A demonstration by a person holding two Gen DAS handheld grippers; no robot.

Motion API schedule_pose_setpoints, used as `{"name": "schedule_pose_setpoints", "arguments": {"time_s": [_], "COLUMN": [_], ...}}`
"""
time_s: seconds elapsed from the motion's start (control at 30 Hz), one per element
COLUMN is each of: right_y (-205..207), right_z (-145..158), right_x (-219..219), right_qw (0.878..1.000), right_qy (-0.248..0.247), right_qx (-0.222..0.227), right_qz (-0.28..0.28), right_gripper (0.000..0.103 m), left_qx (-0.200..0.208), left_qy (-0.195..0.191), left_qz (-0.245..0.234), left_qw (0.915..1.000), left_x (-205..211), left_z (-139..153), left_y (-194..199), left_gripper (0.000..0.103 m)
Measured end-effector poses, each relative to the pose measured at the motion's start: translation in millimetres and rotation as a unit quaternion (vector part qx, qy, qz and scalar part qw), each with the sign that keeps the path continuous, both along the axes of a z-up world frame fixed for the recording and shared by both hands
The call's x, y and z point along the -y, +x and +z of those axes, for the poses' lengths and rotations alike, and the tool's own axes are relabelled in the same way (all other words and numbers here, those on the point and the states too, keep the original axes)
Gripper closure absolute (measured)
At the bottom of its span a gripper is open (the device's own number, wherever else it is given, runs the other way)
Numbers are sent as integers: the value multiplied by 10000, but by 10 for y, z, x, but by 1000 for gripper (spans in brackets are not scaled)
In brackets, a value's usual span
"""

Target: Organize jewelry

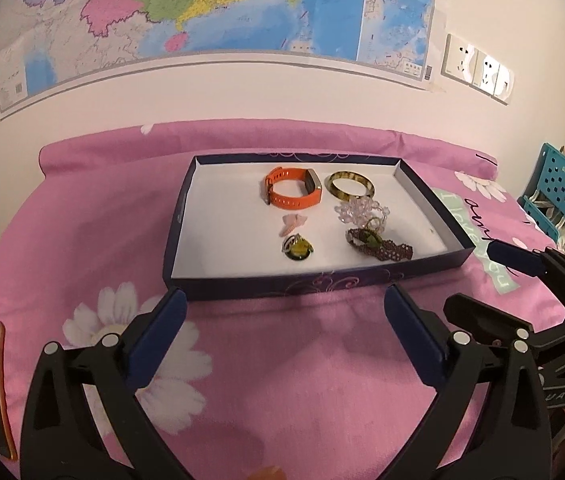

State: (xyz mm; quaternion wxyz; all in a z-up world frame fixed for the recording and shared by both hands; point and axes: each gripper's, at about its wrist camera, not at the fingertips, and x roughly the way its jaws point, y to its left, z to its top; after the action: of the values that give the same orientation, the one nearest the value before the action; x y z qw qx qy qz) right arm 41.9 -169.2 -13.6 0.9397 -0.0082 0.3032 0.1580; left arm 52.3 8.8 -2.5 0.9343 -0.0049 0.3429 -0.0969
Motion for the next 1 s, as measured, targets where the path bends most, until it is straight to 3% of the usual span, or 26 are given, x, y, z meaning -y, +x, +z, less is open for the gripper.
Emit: {"name": "schedule_pose_setpoints", "arguments": {"time_s": [1.0], "right_y": [-324], "right_z": [1], "right_x": [-67], "right_qw": [9999], "right_qy": [-33], "right_qx": [161], "right_qz": [-52], "right_gripper": [7], "left_qx": [188], "left_qy": [151], "left_qz": [262], "left_qw": [9994], "left_x": [-70], "left_z": [17], "left_y": [-366], "left_gripper": [6]}}
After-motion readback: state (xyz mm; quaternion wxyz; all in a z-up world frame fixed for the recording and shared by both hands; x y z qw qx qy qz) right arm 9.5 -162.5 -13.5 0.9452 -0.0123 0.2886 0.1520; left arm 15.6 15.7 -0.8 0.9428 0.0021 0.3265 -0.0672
